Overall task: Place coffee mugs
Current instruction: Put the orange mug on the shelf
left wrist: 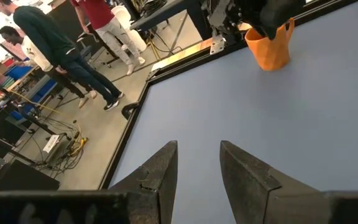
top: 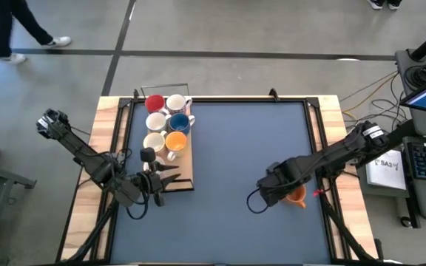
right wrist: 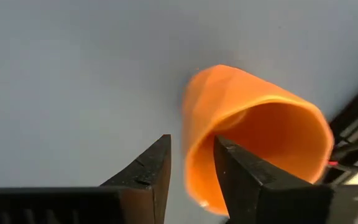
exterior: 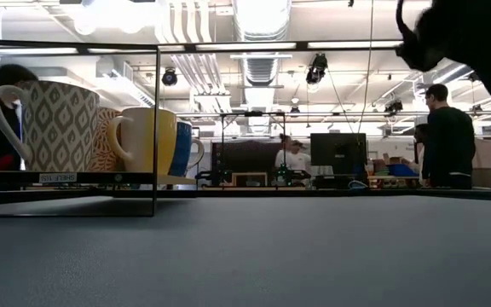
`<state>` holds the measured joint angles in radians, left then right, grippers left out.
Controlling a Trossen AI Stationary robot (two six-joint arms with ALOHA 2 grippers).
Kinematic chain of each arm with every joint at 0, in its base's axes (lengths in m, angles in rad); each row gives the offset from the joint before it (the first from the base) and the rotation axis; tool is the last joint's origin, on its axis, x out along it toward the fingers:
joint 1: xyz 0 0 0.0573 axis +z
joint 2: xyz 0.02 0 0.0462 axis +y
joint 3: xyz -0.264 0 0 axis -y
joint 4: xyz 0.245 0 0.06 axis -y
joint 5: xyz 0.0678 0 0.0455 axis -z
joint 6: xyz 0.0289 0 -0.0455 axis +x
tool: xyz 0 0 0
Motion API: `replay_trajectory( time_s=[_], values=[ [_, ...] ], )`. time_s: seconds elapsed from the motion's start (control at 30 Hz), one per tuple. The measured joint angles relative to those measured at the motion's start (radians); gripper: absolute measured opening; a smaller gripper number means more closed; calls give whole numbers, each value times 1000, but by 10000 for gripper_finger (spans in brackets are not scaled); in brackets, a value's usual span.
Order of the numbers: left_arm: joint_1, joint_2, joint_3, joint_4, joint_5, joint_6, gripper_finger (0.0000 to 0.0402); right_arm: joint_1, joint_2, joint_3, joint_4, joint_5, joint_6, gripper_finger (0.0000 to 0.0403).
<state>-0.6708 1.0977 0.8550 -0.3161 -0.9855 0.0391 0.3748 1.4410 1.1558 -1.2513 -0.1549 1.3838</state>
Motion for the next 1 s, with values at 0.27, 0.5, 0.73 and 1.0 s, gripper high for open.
replay_trajectory(
  time_s=[0.27, 0.5, 0.73, 1.0],
  values=[
    [0, 0, 0, 0, 0, 0, 103, 0, 0, -78, 38, -4, -12, 105],
    [0, 0, -1, 0, 0, 0, 103, -2, 0, -41, 38, -5, -62, 22],
    [0, 0, -1, 0, 0, 4, 103, -12, 1, 35, 49, 93, -128, 13],
    [-9, -6, -1, 0, -83, 12, 103, -61, 1, 164, 112, 313, -329, 12]
  ],
)
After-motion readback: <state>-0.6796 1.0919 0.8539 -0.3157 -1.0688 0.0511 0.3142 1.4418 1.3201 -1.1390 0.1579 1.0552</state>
